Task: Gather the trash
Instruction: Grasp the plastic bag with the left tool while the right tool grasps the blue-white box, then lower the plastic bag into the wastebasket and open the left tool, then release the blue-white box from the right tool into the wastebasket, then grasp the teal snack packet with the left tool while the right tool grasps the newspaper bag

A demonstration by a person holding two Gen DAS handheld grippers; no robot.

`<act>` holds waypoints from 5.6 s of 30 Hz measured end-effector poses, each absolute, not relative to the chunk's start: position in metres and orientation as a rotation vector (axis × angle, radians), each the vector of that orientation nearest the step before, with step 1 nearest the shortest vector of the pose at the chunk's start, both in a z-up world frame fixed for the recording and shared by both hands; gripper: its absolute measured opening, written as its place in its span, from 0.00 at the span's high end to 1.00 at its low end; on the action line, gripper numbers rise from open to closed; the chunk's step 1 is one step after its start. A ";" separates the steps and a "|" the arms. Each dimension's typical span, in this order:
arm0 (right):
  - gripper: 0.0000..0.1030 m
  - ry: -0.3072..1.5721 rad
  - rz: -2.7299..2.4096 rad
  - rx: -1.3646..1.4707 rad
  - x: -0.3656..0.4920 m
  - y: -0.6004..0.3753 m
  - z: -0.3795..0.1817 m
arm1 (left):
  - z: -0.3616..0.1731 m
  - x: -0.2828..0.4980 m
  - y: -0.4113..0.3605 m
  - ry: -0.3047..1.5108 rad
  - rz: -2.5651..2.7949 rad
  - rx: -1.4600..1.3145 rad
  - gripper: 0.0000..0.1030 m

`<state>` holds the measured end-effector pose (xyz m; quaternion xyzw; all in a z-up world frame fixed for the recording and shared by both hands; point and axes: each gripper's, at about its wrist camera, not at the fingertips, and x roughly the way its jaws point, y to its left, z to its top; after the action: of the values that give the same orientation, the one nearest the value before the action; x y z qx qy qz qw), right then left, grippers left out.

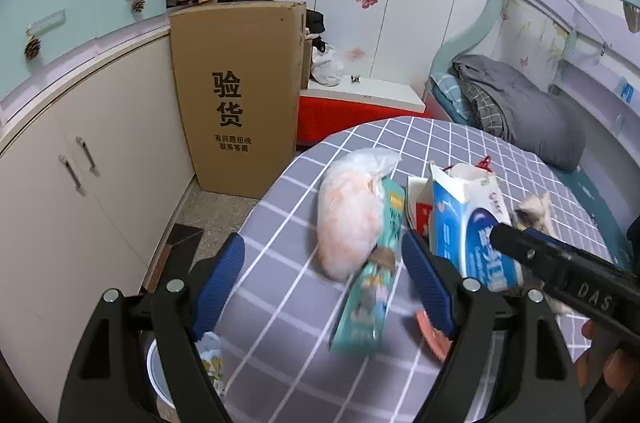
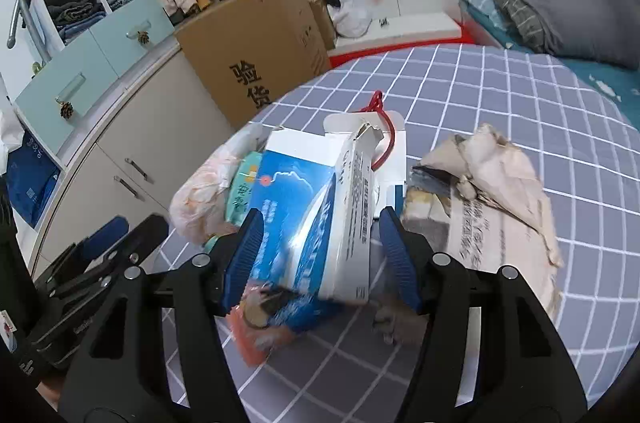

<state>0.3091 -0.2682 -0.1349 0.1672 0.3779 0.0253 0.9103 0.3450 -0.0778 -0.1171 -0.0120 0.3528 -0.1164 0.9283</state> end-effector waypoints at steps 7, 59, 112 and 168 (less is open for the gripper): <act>0.63 0.833 0.048 0.342 0.327 -0.271 -0.148 | -0.134 0.373 -0.087 0.781 -0.307 -0.033 0.69; 0.75 1.002 0.376 -0.064 0.312 0.072 -0.259 | -0.285 0.298 0.241 1.020 0.147 -0.381 0.65; 0.32 0.786 0.481 0.062 0.279 0.055 -0.157 | -0.202 0.246 0.240 0.837 0.210 -0.419 0.26; 0.80 0.689 -0.065 0.138 0.287 -0.331 -0.108 | -0.125 0.357 -0.097 0.832 -0.320 -0.037 0.82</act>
<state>0.2872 -0.3307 -0.1076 0.0676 0.3374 -0.0320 0.9384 0.3575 -0.0968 -0.1251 -0.0180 0.4025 -0.1547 0.9021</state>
